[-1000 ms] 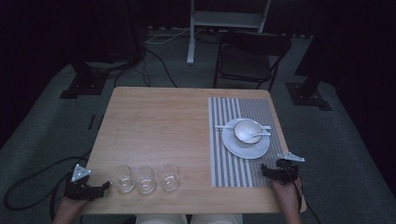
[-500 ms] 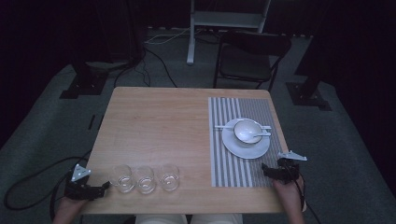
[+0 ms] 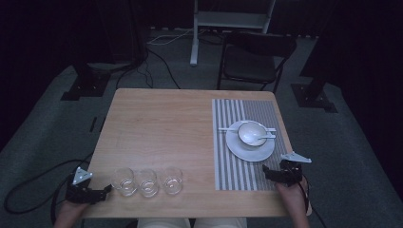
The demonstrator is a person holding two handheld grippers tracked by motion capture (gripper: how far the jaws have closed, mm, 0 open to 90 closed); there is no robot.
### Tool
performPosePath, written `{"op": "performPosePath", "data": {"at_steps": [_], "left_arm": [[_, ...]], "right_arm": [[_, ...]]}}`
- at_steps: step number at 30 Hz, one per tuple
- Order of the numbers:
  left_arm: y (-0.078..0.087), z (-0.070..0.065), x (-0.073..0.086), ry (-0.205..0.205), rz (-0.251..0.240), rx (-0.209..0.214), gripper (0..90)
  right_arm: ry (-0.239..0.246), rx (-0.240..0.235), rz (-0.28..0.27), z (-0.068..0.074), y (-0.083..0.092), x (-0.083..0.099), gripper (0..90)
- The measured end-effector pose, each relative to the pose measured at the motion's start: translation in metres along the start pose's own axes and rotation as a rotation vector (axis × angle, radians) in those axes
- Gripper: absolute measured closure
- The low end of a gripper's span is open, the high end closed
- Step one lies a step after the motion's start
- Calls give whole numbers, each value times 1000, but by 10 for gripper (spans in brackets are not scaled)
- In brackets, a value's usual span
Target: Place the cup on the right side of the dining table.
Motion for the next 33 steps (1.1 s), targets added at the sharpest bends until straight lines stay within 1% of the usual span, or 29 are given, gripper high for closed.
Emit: {"op": "performPosePath", "data": {"at_steps": [1,4,7,8,10,11,12,13,14,16,17,18,19,20,23,24,25,26,27,29,30,31,33], "left_arm": [[0,0,0,0,0,0,7],[0,0,0,0,0,0,8],[0,0,0,0,0,0,8],[0,0,0,0,0,0,8],[0,0,0,0,0,0,8],[0,0,0,0,0,0,8],[0,0,0,0,0,0,8],[0,0,0,0,0,0,8],[0,0,0,0,0,0,8],[0,0,0,-1,0,1,8],[0,0,0,-1,0,1,8],[0,0,0,-1,0,1,8],[0,0,0,-1,0,1,8],[0,0,0,-1,0,1,8],[0,0,0,-2,0,1,8],[0,0,0,-1,0,1,8],[0,0,0,-1,0,2,8],[0,0,0,-2,0,1,8],[0,0,0,-2,0,1,8],[0,0,0,-2,0,2,8],[0,0,0,-2,0,2,8],[0,0,0,-2,0,2,8],[0,0,0,-2,0,2,8]], "right_arm": [[0,0,0,0,0,0,105],[5,-30,-12,6,2,-6,105],[15,-32,-19,9,3,-10,105],[17,-47,-32,13,4,-14,105],[25,-63,-44,17,6,-18,105],[25,-63,-44,17,6,-18,105],[28,-75,-58,21,8,-23,105],[28,-75,-58,21,8,-23,105],[35,-88,-73,26,10,-28,105],[42,-98,-87,30,12,-33,105],[42,-98,-87,30,12,-33,105],[47,-115,-95,35,13,-37,105],[47,-115,-95,35,13,-37,105],[55,-133,-108,40,15,-42,105],[65,-145,-120,45,17,-46,105],[66,-160,-128,49,18,-50,105],[66,-160,-128,49,18,-50,105],[70,-173,-137,53,18,-54,105],[70,-173,-137,53,18,-54,105],[78,-188,-154,59,19,-58,105],[78,-188,-154,59,19,-58,105],[84,-204,-164,64,20,-62,105],[84,-204,-164,64,20,-62,105]]}}
Point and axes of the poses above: each handheld gripper's, and its own axes: y roughly backward along the jaws, x roughly out of its underside, z roughly to its left, the point moved 5 cm from there along -y, roughly forward along the jaws, and after that the axes turned 15 degrees about -z, right-handed, at the moved point
